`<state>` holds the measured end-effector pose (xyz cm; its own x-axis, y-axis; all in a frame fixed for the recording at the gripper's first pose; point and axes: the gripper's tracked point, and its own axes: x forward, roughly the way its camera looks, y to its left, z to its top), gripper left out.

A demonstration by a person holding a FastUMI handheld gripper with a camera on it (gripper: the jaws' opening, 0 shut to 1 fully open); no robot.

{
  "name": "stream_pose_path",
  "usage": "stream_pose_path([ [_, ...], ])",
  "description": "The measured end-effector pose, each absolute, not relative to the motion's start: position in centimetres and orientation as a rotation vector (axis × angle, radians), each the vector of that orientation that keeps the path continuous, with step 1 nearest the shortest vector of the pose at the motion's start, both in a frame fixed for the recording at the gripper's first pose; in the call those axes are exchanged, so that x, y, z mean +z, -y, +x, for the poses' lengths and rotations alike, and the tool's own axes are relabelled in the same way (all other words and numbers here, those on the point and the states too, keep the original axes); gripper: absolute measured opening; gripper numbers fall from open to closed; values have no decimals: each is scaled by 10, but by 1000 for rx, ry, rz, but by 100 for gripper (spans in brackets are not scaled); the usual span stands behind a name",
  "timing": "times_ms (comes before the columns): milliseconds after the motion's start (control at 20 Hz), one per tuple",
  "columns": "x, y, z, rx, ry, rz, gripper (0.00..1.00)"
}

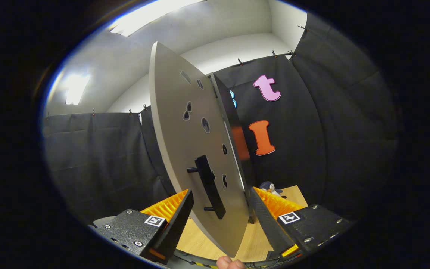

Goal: Open the shoe cabinet door, grab the shoes and put them into the shoe cabinet, then close the shoe cabinet door.

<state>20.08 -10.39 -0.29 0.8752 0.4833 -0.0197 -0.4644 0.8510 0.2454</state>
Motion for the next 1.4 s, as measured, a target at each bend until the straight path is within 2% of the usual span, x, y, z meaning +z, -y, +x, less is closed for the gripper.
stream_pose_path([
  [250, -21, 85, 207, 560, -135, 242, 95],
  [650, -10, 45, 210, 537, -157, 188, 93],
  [1400, -15, -88, 210, 378, -147, 93, 93],
])
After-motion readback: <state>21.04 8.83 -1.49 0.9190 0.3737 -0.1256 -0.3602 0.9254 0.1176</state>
